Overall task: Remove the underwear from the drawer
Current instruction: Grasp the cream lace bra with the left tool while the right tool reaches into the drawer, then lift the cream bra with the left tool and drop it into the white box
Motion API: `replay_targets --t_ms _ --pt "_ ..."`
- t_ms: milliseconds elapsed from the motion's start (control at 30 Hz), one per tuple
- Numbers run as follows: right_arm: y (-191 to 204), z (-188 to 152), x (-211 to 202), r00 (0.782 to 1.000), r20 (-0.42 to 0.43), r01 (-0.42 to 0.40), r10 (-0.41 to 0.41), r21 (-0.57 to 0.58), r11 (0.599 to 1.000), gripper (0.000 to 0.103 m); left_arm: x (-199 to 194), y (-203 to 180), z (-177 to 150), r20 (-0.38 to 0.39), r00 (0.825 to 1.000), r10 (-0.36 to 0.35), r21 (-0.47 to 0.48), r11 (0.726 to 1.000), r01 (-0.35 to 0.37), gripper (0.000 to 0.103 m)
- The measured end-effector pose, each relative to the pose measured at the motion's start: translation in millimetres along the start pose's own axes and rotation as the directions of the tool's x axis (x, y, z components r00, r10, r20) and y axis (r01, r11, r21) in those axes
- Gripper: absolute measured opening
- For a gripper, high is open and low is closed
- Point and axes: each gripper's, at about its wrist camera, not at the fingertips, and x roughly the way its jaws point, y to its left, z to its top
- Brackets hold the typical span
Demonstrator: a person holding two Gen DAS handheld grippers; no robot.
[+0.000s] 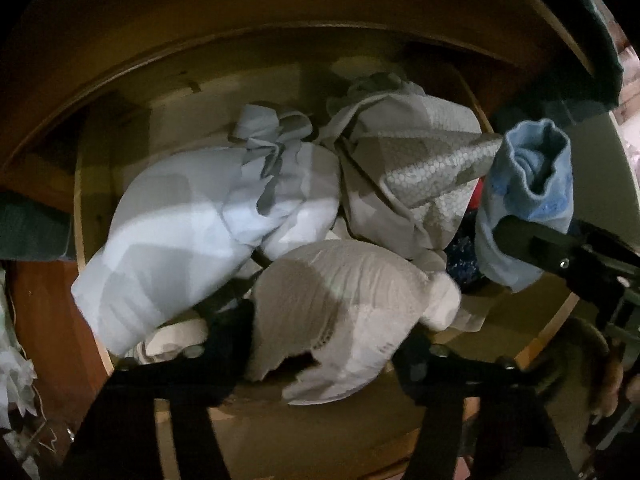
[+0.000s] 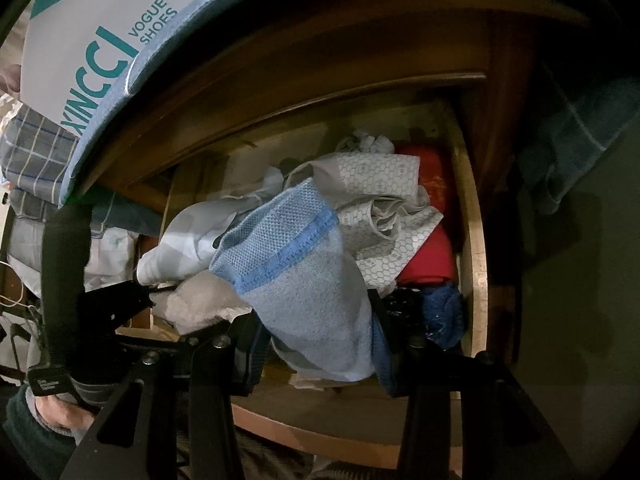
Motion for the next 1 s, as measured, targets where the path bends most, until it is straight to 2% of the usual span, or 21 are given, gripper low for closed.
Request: replay_targets --t_ms 33,133,300,467,667,1000 --pt "0.4 0.0 0.5 1.0 -0.001 0.002 -0.002 -0.001 1.0 0.041 -2.9 2.2 -1.3 0.009 1.0 -0.008 -0.017 1.0 0.008 0.047" --pt "1.2 0.3 0.5 1.0 -0.002 0.012 -0.012 -0.006 1.0 0.041 -8.7 8.6 -4.5 0.026 0.999 -0.02 -0.055 0.998 0.022 0.034" --pt "1.5 0.7 3.0 1.0 -0.006 0.016 -0.016 -0.005 1.0 0.041 -26.0 14.2 -11.8 0.069 0.997 -0.04 -0.09 0.995 0.046 0.026" --pt "2.1 0.7 4.0 1.0 -0.006 0.025 -0.025 -0.006 1.0 0.041 -51.9 13.2 -16.1 0.118 0.99 -0.08 -0.108 0.99 0.093 0.025" --pt "1.7 1.2 3.2 1.0 -0.002 0.027 -0.027 -0.002 1.0 0.041 -83.9 15.7 -21.9 0.188 0.978 -0.089 -0.114 0.987 0.112 0.024" --pt "1.8 2.5 2.5 0.999 -0.006 0.033 -0.033 -0.005 0.999 0.041 -141.6 16.2 -26.8 0.31 0.944 -0.116 -0.103 0.983 0.155 0.024"
